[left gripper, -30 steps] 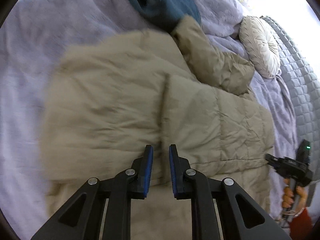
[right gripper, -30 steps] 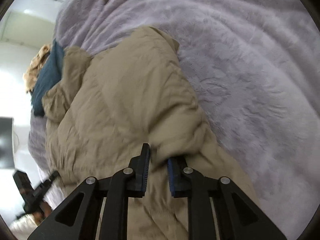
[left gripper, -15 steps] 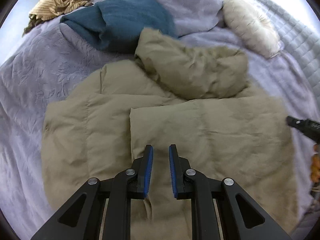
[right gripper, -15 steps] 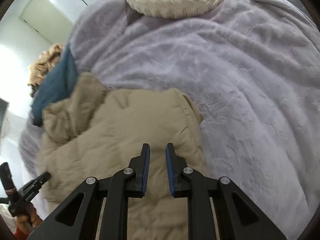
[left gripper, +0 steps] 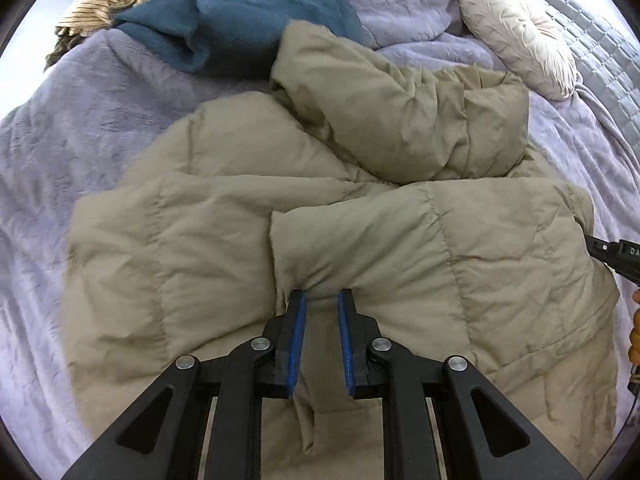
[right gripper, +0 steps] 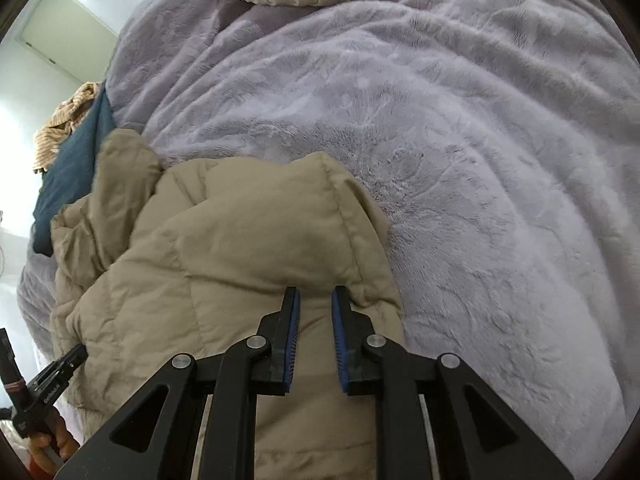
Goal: Fold large clothes
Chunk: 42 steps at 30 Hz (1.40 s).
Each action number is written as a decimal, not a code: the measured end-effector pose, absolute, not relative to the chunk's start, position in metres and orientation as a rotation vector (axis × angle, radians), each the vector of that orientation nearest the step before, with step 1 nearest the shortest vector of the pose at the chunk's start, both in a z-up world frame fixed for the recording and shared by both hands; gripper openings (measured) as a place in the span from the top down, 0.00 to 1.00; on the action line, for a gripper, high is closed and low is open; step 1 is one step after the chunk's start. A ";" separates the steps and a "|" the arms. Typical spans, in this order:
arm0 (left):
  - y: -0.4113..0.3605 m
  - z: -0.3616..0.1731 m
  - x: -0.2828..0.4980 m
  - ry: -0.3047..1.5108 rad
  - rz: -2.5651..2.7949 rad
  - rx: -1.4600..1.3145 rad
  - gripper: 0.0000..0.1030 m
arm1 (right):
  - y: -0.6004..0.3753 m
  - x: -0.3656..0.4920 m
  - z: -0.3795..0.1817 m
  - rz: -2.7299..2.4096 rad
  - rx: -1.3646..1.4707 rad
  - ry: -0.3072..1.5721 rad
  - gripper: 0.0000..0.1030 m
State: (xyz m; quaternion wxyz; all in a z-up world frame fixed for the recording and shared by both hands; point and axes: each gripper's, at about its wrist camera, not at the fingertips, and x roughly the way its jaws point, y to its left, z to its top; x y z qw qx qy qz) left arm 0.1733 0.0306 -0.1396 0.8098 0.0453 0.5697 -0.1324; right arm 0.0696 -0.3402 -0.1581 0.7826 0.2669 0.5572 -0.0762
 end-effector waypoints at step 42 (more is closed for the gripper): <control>0.031 -0.055 -0.005 1.275 -0.055 0.071 0.00 | -0.276 -0.094 -0.090 0.021 0.602 1.379 0.18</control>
